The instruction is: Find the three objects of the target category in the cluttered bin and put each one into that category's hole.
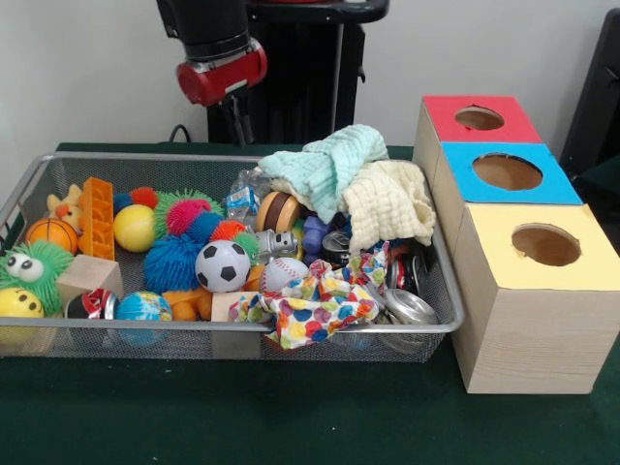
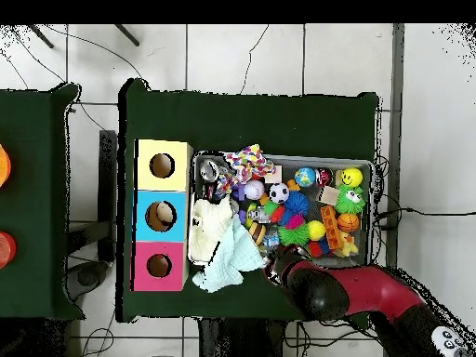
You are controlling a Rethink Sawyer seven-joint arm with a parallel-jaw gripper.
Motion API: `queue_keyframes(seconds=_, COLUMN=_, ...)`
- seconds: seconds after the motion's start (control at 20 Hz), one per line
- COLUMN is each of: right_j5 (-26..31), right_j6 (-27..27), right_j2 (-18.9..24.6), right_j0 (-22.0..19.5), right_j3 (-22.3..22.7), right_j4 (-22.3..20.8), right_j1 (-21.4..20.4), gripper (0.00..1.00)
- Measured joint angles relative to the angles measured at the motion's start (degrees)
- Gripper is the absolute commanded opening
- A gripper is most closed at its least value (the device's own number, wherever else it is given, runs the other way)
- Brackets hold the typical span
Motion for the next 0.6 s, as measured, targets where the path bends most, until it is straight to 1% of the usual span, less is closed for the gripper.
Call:
queue_keyframes(seconds=0.25, right_j5=-0.3, right_j6=0.0, right_j2=-1.2, right_j0=-0.4, right_j3=0.9, right_j4=1.7, right_j1=-0.3, gripper=0.0)
queue_keyframes(seconds=0.6, right_j5=-0.3, right_j6=0.0, right_j2=-2.5, right_j0=-4.1, right_j3=1.0, right_j4=3.1, right_j1=-4.7, gripper=0.0)
